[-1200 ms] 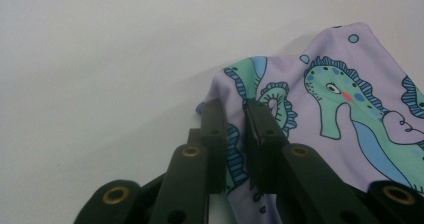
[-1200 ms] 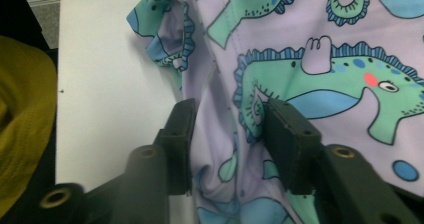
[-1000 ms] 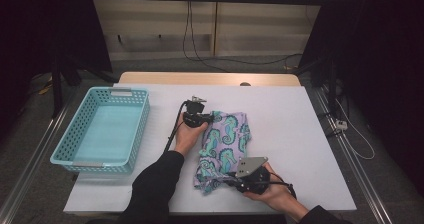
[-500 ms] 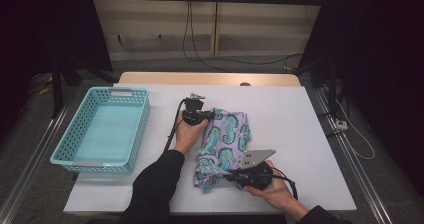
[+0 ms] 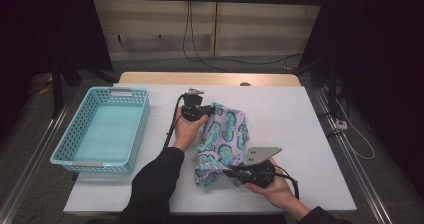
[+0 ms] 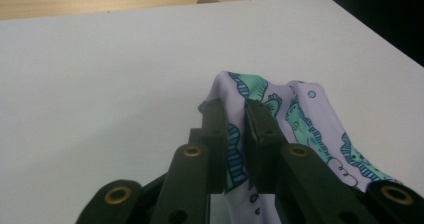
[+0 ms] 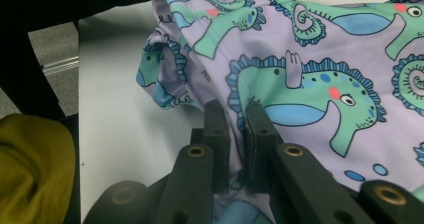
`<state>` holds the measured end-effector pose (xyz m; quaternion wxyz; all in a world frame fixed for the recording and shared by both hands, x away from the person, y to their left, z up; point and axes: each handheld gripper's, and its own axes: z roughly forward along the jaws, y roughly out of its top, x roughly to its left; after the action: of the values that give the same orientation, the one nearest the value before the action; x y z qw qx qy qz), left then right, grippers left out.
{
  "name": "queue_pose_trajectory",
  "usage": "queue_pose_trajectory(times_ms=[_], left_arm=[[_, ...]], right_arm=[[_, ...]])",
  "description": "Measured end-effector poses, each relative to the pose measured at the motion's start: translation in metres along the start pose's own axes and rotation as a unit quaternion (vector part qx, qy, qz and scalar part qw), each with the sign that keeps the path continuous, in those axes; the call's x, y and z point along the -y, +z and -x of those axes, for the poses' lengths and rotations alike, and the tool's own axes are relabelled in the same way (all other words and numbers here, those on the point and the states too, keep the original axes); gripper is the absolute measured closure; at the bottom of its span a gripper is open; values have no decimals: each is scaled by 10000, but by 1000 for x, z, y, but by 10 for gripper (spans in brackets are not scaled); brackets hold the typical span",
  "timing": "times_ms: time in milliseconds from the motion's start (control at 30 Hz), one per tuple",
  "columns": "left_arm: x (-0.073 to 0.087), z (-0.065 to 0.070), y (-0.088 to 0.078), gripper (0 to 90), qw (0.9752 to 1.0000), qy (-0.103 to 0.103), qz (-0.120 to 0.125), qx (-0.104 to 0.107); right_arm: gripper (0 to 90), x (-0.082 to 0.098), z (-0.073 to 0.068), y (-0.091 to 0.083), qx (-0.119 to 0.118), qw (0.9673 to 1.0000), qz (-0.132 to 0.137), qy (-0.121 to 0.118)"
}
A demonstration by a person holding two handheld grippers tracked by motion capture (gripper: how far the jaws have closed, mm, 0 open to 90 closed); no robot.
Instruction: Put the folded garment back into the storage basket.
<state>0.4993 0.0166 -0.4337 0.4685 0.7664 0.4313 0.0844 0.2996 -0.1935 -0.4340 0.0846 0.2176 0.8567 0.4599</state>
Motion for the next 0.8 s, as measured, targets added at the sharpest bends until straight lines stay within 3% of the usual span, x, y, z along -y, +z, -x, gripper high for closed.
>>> queue_pose_trajectory(times_ms=[800], left_arm=[[-19,3,-21,807,9997,38,212,-66]], right_arm=[[832,-15,-5,-10,80,9992,396,-51]])
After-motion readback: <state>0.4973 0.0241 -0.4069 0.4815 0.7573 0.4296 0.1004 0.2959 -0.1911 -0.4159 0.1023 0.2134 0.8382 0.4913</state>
